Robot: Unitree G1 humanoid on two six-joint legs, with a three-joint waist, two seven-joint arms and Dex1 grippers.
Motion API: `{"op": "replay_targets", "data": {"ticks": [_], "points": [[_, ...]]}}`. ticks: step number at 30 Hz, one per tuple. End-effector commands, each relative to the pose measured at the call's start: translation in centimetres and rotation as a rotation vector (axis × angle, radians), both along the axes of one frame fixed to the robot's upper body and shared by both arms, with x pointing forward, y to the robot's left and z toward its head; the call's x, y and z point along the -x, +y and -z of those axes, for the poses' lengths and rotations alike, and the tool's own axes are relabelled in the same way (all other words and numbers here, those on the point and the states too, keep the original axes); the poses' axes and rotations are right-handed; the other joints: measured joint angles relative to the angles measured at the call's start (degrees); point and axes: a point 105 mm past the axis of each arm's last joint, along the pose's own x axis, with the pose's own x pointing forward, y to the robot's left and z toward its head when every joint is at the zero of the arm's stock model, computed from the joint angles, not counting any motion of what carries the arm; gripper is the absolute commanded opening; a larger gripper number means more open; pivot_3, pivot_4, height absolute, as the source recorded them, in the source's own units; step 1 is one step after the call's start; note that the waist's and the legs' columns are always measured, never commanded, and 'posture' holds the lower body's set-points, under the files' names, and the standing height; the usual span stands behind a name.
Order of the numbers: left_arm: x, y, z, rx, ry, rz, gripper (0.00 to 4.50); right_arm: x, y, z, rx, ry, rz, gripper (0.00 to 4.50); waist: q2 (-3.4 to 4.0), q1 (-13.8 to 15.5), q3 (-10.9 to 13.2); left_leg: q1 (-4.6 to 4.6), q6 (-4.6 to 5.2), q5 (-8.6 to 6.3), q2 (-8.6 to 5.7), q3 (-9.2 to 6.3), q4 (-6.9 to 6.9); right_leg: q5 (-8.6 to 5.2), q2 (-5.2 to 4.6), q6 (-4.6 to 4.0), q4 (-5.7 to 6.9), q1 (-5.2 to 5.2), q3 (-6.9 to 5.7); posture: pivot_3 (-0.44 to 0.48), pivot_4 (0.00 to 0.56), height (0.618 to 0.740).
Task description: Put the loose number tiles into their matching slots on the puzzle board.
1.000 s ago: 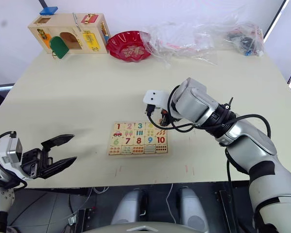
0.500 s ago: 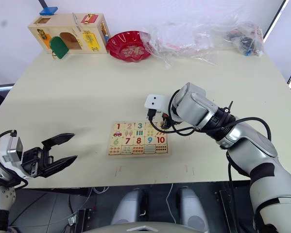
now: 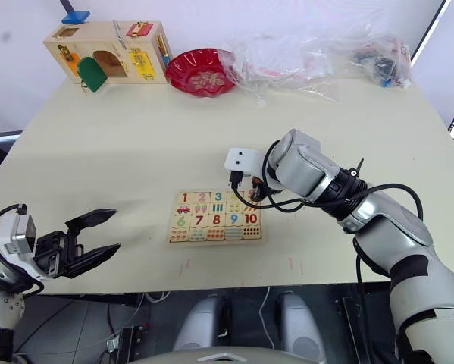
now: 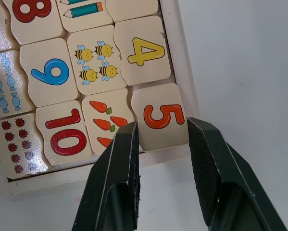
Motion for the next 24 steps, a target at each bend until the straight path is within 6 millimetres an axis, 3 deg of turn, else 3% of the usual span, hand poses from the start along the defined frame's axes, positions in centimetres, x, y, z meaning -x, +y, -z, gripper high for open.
{"op": "replay_targets", "data": {"ticks": [1,24], "points": [[0.32,-0.11,-0.60,-0.003,-0.029,0.031,4.50,0.39,0.22,-0.19,-0.014,0.001,-0.027,0.91,0.00,0.0,0.0,0.00,0.00,0.00,0.00,0.00,0.00,0.00,0.00,0.00,0.00,0.00,0.00,0.000,0.150,0.740],[0.30,-0.12,-0.49,-0.003,-0.025,0.031,4.50,0.38,0.16,0.05,-0.011,0.004,-0.032,0.91,0.00,0.0,0.0,0.00,0.00,0.00,0.00,0.00,0.00,-0.02,0.00,-0.04,0.00,0.00,0.00,0.000,0.150,0.740]]}}
